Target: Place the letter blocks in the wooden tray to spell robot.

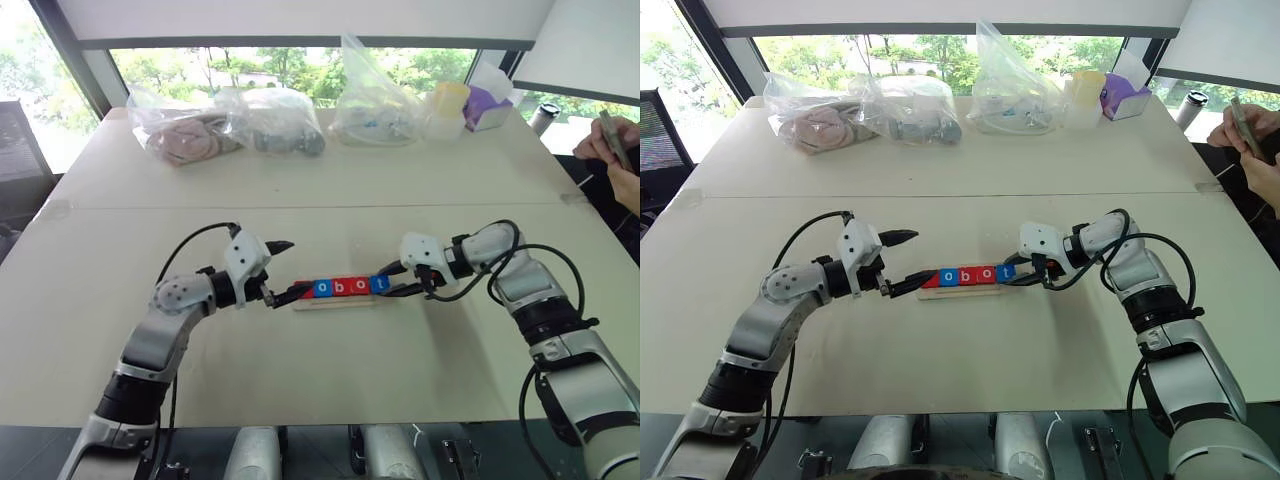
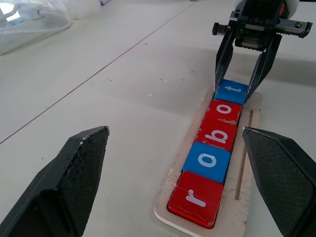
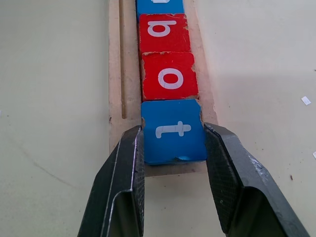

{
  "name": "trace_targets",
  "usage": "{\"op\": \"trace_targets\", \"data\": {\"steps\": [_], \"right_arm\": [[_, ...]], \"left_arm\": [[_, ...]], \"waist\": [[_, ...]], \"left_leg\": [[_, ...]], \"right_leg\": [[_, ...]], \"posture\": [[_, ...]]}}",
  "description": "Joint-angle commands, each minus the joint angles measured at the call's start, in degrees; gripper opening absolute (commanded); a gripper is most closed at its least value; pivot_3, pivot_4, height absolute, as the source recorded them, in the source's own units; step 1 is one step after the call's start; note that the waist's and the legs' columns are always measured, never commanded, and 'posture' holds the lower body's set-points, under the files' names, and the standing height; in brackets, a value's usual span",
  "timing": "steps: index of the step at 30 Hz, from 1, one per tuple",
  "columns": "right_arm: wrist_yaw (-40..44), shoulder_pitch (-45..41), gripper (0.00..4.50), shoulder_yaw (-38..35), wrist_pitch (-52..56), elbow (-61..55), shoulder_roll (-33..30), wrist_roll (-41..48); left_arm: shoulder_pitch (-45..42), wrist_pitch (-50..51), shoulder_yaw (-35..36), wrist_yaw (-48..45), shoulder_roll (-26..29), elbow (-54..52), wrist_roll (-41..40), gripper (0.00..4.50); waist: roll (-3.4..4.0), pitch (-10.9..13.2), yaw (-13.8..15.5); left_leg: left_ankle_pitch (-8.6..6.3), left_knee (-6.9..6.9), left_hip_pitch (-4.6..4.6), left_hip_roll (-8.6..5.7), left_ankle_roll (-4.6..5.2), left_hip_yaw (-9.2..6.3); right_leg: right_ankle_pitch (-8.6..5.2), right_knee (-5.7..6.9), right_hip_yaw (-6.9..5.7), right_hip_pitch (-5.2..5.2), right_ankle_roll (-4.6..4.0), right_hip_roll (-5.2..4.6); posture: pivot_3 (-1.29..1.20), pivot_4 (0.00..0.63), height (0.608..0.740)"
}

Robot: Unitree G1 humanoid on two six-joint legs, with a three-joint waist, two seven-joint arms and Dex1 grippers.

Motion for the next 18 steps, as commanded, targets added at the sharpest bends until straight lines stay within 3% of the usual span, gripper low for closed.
{"op": "trace_targets", "data": {"steps": [1, 5, 11, 12, 18], "right_arm": [[0.2, -1.6, 1.14, -0.2, -0.3, -0.7, 0.6, 0.4], [0.1, -1.7, 1.14, -0.2, -0.4, -0.5, 0.9, 0.3], [0.2, -1.8, 4.16, -0.5, 0.1, -1.0, 0.9, 0.4], [0.2, -2.0, 4.45, -0.7, 0.3, -1.2, 0.9, 0.6], [-0.4, -3.1, 4.45, -2.8, 3.5, -3.9, 0.3, 2.6]], "left_arm": [[-0.3, -0.5, 0.8, 0.4, 0.0, -2.3, -0.8, 4.5], [-0.3, -0.6, 0.9, 0.3, 0.0, -2.2, -0.8, 4.5], [-0.1, -0.4, 0.8, 0.4, 0.0, -2.4, -0.8, 4.5], [-0.1, -0.4, 0.8, 0.4, 0.0, -2.4, -0.9, 4.5], [0.0, -0.5, 0.7, 0.4, 0.0, -2.4, -0.9, 4.5]], "waist": [[0.0, 0.0, 0.0], [0.0, 0.0, 0.0], [0.0, 0.0, 0.0], [0.0, 0.0, 0.0], [0.0, 0.0, 0.0]], "left_leg": [[0.0, 0.0, 0.0, 0.0, 0.0, 0.0], [0.0, 0.0, 0.0, 0.0, 0.0, 0.0], [0.0, 0.0, 0.0, 0.0, 0.0, 0.0], [0.0, 0.0, 0.0, 0.0, 0.0, 0.0], [0.0, 0.0, 0.0, 0.0, 0.0, 0.0]], "right_leg": [[0.0, 0.0, 0.0, 0.0, 0.0, 0.0], [0.0, 0.0, 0.0, 0.0, 0.0, 0.0], [0.0, 0.01, 0.0, 0.0, 0.0, 0.0], [0.0, 0.01, 0.0, 0.0, 0.0, 0.0], [0.0, 0.01, 0.0, 0.0, 0.0, 0.0]], "posture": [[0.0, 0.15, 0.74], [0.0, 0.15, 0.74], [0.0, 0.15, 0.74], [0.0, 0.15, 0.74], [0.0, 0.15, 0.74]]}}
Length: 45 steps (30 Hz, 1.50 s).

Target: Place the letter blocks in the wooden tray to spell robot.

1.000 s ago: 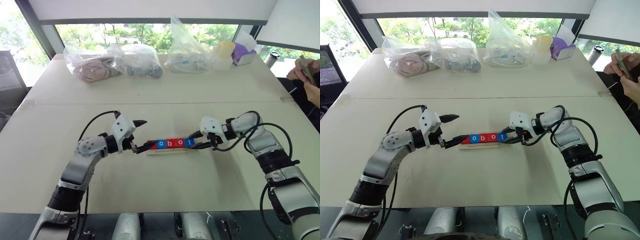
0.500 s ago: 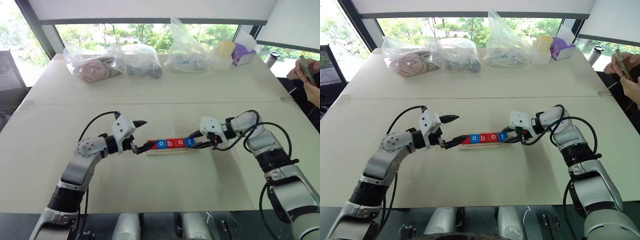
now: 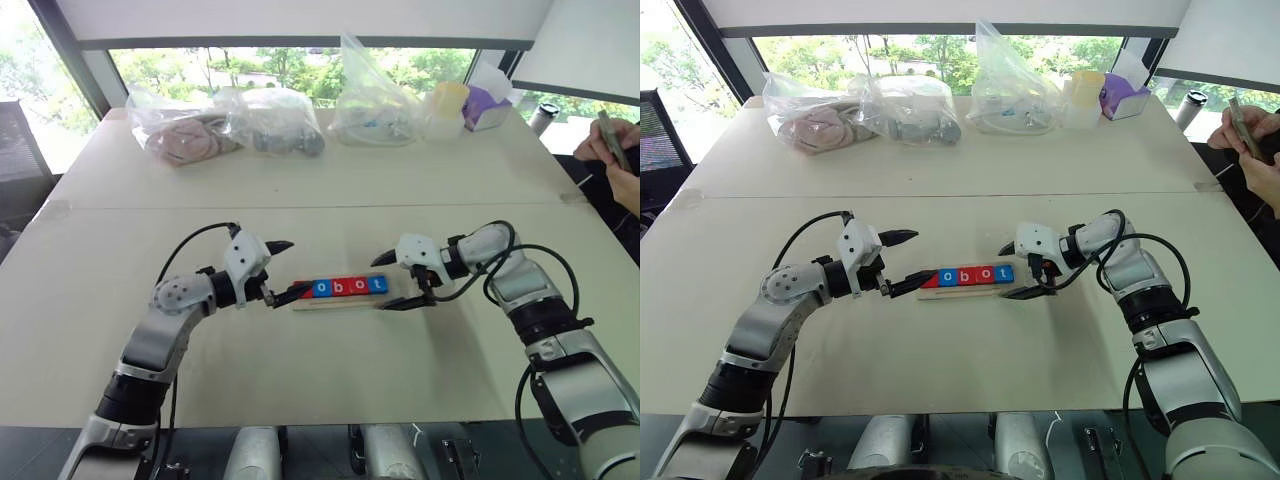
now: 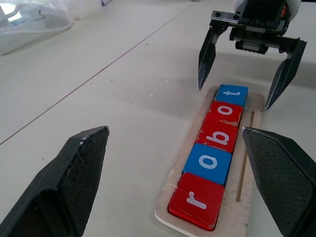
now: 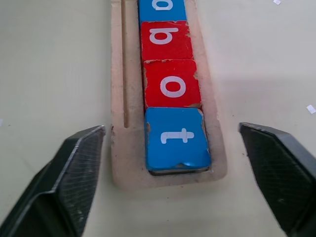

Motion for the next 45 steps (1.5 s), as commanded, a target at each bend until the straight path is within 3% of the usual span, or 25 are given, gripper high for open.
{"op": "trace_targets", "data": {"steps": [1, 9, 24, 34, 45], "right_arm": [[-0.5, -2.0, 4.45, -2.8, 1.9, -3.8, -1.1, 2.3], [-1.2, 0.4, 4.45, -2.1, 0.4, -4.0, -3.0, 1.1], [-5.4, -2.1, 4.45, -2.3, -3.6, 3.6, -0.4, 0.0], [-2.9, 4.6, 4.45, -5.4, 6.8, -12.4, -5.2, 5.9], [-15.2, 27.4, 4.45, -20.5, 26.2, -42.9, -10.3, 16.5]], "left_arm": [[0.0, -0.5, 0.7, 0.0, 0.0, -2.3, -0.9, 4.5], [-0.5, -0.9, 0.4, -0.2, -0.3, -1.7, -0.8, 4.5], [0.3, -0.1, 0.8, -0.1, 0.1, -2.8, -1.2, 4.5], [2.0, 2.8, 1.8, -0.9, 2.3, -5.3, -2.9, 4.5], [9.3, 8.5, 7.3, -0.5, 7.9, -13.5, -7.1, 4.5]], "waist": [[0.0, 0.0, 0.0], [0.0, 0.0, 0.0], [0.0, 0.0, -0.1], [0.01, 0.0, 0.2], [0.01, 0.0, 0.1]], "left_leg": [[0.0, 0.0, 0.0, 0.0, 0.0, 0.0], [0.0, 0.0, 0.0, 0.0, 0.0, 0.01], [0.0, 0.0, 0.01, 0.0, 0.0, 0.0], [0.0, 0.0, 0.01, 0.0, 0.0, -0.01], [-0.01, -0.02, 0.01, 0.02, -0.02, -0.02]], "right_leg": [[0.0, 0.0, 0.0, 0.0, 0.0, 0.0], [0.0, 0.0, 0.0, 0.0, 0.0, -0.01], [0.0, 0.02, 0.0, 0.0, 0.0, 0.0], [0.0, 0.02, 0.0, 0.0, 0.0, -0.01], [-0.01, -0.02, -0.01, 0.0, -0.01, -0.05]], "posture": [[0.0, 0.15, 0.74], [0.0, 0.15, 0.74], [0.0, 0.15, 0.74], [0.0, 0.15, 0.74], [0.0, 0.15, 0.74]]}}
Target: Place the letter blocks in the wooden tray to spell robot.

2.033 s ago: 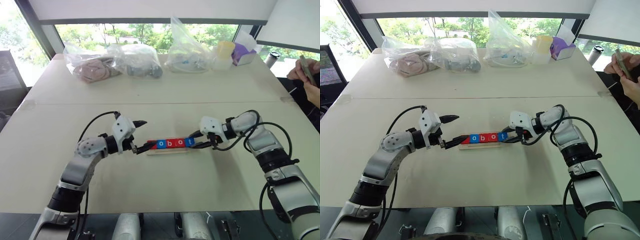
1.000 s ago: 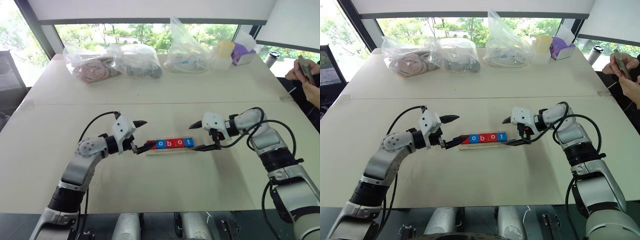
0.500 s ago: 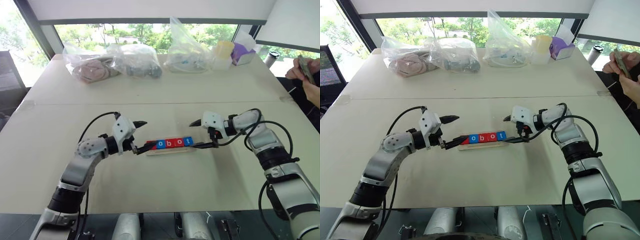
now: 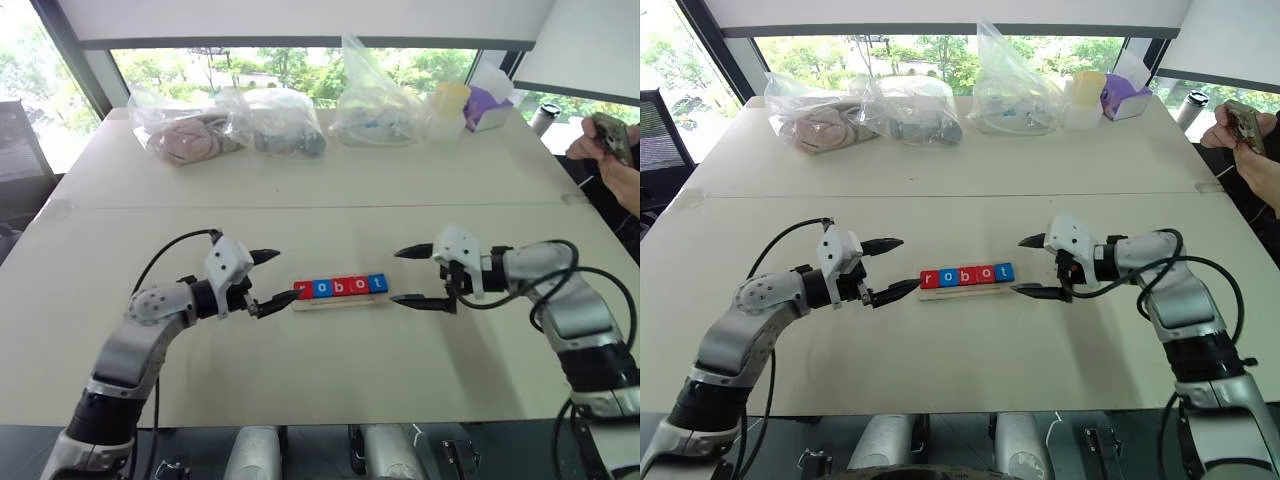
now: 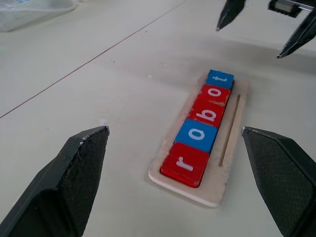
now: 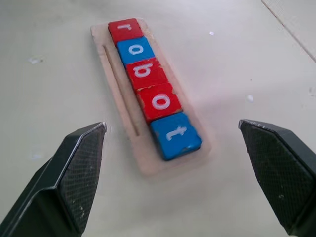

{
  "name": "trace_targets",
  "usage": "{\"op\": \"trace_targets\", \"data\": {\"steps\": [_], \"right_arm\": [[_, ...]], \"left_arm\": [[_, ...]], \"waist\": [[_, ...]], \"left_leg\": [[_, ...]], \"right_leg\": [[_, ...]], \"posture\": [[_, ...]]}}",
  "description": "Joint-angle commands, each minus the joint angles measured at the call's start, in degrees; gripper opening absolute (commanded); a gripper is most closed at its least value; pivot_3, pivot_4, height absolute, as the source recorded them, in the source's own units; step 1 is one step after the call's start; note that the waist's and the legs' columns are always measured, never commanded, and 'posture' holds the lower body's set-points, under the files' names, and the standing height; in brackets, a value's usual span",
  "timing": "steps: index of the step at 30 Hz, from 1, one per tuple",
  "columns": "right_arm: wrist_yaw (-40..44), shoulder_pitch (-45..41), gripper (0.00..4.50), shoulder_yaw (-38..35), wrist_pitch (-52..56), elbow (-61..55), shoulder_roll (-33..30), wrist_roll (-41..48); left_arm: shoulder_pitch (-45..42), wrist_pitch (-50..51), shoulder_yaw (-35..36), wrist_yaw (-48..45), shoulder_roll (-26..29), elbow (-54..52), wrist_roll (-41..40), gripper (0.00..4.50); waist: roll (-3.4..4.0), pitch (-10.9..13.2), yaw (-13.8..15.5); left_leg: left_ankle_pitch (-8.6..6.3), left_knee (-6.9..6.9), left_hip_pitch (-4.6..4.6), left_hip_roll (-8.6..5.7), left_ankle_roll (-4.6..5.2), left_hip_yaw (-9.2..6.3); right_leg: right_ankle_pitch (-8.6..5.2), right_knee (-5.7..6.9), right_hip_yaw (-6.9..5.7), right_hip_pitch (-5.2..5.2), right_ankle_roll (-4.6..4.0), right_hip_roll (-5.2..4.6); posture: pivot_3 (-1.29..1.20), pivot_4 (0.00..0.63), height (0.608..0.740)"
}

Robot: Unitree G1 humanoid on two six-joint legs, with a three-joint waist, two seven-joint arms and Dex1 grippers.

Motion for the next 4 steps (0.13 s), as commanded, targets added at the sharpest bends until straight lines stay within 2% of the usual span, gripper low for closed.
{"op": "trace_targets", "data": {"steps": [1, 4], "right_arm": [[-3.0, 3.6, 4.45, -5.2, 4.3, -7.8, -2.0, 3.5], [-5.5, 5.5, 4.45, -6.9, 6.7, -10.7, -2.3, 5.0]], "left_arm": [[2.2, 1.3, 2.7, -0.2, 1.9, -4.1, -2.1, 4.5], [4.1, 2.3, 4.1, -0.2, 2.9, -5.5, -3.5, 4.5]], "waist": [[0.0, 0.0, 0.0], [0.0, 0.0, -0.2]], "left_leg": [[0.0, 0.0, 0.01, 0.0, 0.0, 0.01], [-0.01, 0.02, 0.01, 0.0, -0.01, 0.03]], "right_leg": [[0.0, -0.01, 0.0, 0.0, 0.0, -0.02], [0.01, -0.01, 0.0, -0.03, -0.02, -0.03]], "posture": [[0.0, 0.15, 0.74], [0.0, 0.15, 0.74]]}}
